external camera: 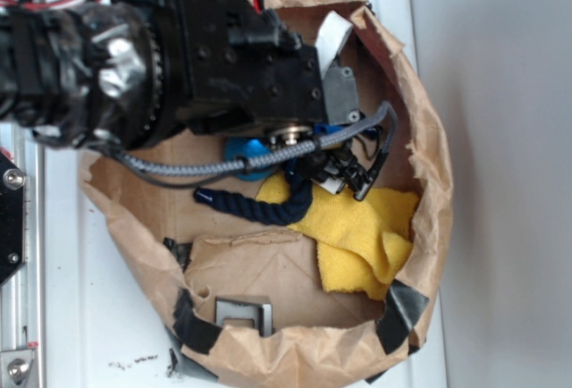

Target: Grab the blue rope.

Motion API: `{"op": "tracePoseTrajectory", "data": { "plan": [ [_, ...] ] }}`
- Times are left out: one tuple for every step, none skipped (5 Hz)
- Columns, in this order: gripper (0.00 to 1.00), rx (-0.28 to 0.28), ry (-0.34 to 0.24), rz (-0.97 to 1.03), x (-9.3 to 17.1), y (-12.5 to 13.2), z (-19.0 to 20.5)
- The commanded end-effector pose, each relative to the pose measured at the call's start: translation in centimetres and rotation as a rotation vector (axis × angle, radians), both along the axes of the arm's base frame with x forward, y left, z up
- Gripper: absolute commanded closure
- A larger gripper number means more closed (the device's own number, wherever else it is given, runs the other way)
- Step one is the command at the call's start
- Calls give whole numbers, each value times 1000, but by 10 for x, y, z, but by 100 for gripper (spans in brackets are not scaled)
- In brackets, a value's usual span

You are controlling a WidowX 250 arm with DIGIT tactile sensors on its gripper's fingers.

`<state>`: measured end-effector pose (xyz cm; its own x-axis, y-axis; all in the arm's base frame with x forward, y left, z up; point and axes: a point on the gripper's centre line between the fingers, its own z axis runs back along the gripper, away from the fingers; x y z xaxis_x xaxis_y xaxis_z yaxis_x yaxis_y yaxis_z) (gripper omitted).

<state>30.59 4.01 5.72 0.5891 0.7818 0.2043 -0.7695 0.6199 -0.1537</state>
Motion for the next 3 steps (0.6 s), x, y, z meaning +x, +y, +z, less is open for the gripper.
{"op": "tracePoseTrajectory", "data": {
  "plan": [
    [100,24,-29,-21,2,-3,9],
    [100,43,-27,-14,1,0,10],
    [100,48,-36,-9,1,5,18]
  ]
}}
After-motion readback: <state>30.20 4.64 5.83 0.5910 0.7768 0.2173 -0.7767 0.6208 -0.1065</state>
